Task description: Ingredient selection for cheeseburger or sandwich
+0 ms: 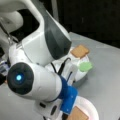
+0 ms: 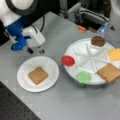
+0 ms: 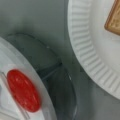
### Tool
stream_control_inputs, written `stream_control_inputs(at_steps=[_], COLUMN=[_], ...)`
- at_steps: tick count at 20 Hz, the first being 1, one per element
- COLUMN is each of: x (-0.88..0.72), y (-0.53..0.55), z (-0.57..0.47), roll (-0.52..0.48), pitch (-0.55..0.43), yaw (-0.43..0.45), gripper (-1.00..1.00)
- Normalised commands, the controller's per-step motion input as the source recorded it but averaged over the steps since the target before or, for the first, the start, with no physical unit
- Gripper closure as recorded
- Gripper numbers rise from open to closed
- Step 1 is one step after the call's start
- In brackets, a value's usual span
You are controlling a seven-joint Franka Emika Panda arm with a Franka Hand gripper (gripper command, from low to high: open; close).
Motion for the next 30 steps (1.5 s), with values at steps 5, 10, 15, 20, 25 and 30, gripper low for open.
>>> stream_control_inputs(at_steps=[5,10,15,20,25,30], x=[-0.55,-0.65,-0.66,-0.68,-0.64,-0.43], y=[0.37,0.48,0.52,0.42,0.35,0.32], z=[0.21,0.04,-0.07,-0.11,-0.11,-0.15], roll=[-0.341,-0.457,-0.521,-0.477,-0.395,-0.378], pitch=[0.036,-0.049,-0.143,-0.192,-0.158,-0.149], yaw=[-0.139,-0.203,-0.217,-0.144,-0.143,-0.066], gripper=[-1.00,-1.00,-1.00,-1.00,-1.00,-1.00])
